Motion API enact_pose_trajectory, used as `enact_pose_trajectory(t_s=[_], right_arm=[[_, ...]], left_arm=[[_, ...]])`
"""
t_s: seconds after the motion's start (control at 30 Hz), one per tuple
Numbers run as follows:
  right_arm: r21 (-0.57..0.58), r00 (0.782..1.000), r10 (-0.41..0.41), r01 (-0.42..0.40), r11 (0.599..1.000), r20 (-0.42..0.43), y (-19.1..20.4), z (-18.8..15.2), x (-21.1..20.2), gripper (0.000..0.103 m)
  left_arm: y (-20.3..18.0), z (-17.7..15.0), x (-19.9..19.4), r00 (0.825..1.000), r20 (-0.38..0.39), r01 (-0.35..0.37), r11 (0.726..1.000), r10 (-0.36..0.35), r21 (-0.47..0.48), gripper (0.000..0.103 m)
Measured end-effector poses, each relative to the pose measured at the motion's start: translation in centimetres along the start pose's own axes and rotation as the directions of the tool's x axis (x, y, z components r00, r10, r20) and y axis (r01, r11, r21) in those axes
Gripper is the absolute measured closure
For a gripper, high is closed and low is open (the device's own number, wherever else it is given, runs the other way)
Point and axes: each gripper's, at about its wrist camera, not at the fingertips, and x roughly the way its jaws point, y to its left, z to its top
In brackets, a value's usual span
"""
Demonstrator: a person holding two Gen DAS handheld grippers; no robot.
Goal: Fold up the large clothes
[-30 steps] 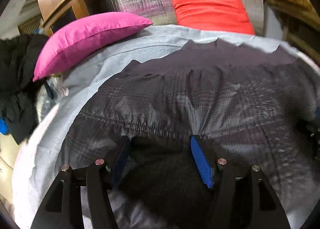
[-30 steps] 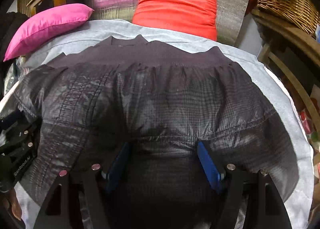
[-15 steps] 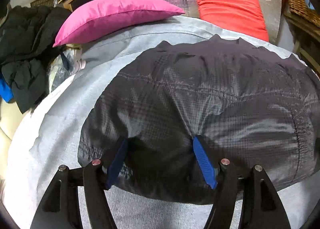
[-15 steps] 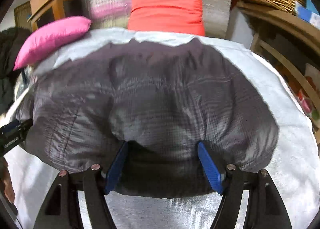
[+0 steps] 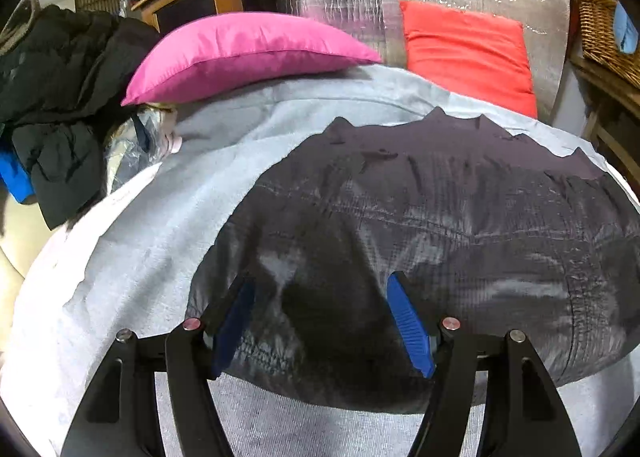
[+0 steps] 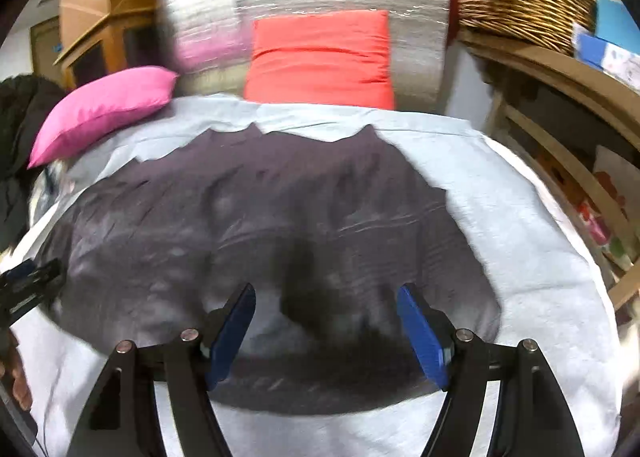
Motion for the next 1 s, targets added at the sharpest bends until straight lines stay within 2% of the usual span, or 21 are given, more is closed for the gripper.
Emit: enact_pose_trajectory(t_s=[0.1, 0.53, 0.6, 0.67, 0.8, 0.87, 1.0], right_arm=[[0.022, 0.997, -0.026, 0.027, 0.999, -0.070, -1.5, -0.5, 2.6, 0.026], [0.053, 0.995, 0.005, 0.000, 0.999, -0.103, -2.4, -0.8, 3.4, 0.025], [0.055, 0.991, 0.014, -0.007, 0.998, -0.134, -2.3, 0.0, 2.9, 0.025], [0.072, 0.992, 0.061, -0.053, 0.996, -0.109, -2.5, 1.1, 1.8, 0.025], [0.059, 0.995, 0.065, -0.061, 0.996, -0.071, -2.2, 3.1, 0.5, 0.025], [0.047, 0.996, 0.057, -0.053, 0.997, -0.076, -2.1, 4.1, 1.1, 0.025], [0.052, 0.993, 0.054, -0.049, 0.997, -0.105, -2.1, 6.1, 3.5, 0.025]], left_arm=[[-0.2, -0.3, 2.1, 0.998, -0.069, 0.007, 1.000, -0.005, 0.016, 0.032], [-0.4, -0.2, 1.9, 0.997, -0.075, 0.014, 0.999, -0.011, 0.034, 0.031], [0.0, 0.3, 0.8, 0.999, -0.037, 0.016, 1.000, -0.015, 0.025, 0.031], [0.2, 1.1, 0.0, 1.000, -0.007, 0.017, 1.000, -0.017, 0.010, 0.031], [-0.8, 3.1, -0.3, 0.999, 0.003, 0.051, 0.999, -0.051, 0.008, 0.031], [-1.8, 4.2, -0.1, 0.999, 0.021, 0.047, 0.998, -0.048, 0.033, 0.031], [-3.7, 6.1, 1.5, 0.998, 0.009, 0.055, 0.996, -0.056, 0.070, 0.031]])
